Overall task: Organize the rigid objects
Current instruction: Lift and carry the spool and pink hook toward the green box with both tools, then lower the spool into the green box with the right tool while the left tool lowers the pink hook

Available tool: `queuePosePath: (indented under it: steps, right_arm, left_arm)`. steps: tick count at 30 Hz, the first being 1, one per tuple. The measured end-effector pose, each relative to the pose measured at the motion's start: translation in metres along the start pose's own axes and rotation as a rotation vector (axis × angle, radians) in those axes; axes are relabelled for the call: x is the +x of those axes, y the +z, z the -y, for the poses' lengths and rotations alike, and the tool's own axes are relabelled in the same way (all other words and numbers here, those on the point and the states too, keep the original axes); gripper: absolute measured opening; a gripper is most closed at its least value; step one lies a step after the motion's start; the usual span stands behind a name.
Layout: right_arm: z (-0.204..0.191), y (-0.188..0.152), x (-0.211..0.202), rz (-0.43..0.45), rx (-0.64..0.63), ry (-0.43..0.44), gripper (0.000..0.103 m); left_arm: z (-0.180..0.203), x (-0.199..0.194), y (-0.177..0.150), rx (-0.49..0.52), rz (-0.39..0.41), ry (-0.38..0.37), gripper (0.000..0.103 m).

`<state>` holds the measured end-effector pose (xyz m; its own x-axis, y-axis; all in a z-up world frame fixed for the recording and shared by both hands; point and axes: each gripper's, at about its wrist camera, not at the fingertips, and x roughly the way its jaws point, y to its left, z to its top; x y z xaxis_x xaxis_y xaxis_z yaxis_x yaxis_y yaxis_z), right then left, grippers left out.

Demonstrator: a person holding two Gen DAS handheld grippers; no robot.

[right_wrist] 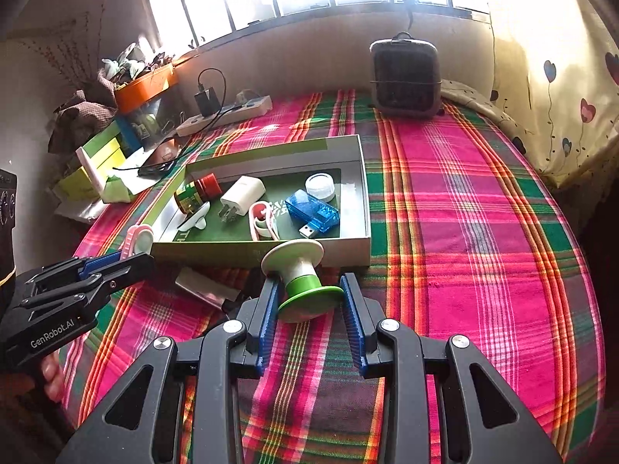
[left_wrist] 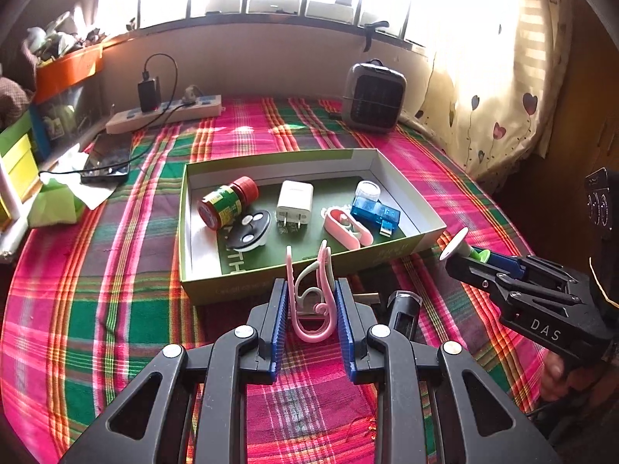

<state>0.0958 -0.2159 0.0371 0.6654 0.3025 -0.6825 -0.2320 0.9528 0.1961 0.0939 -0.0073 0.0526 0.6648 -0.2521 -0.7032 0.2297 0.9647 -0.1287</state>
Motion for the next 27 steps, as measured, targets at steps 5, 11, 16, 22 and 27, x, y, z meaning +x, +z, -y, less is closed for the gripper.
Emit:
queuePosePath:
  steps: [5, 11, 16, 22, 27]
  right_arm:
    - [-0.004, 0.014, -0.002, 0.02, -0.023, -0.005, 0.033]
    - [-0.008, 0.031, 0.001, 0.037, -0.046, -0.009, 0.033]
    - [-0.009, 0.044, 0.008, 0.042, -0.062, -0.014, 0.033]
    - [-0.008, 0.059, 0.025, 0.029, -0.068, -0.019, 0.033]
    - [-0.012, 0.071, 0.041, 0.013, -0.086, -0.018, 0.033]
  left_arm:
    - [-0.003, -0.002, 0.009, 0.01, 0.017, 0.008, 0.023]
    - [-0.01, 0.002, 0.021, 0.008, 0.028, 0.006, 0.023]
    - [-0.017, 0.007, 0.031, -0.004, 0.033, 0.0, 0.023]
    - [-0.024, 0.016, 0.043, -0.005, 0.035, 0.008, 0.023]
    - [-0.028, 0.028, 0.048, -0.016, 0.019, -0.002, 0.023]
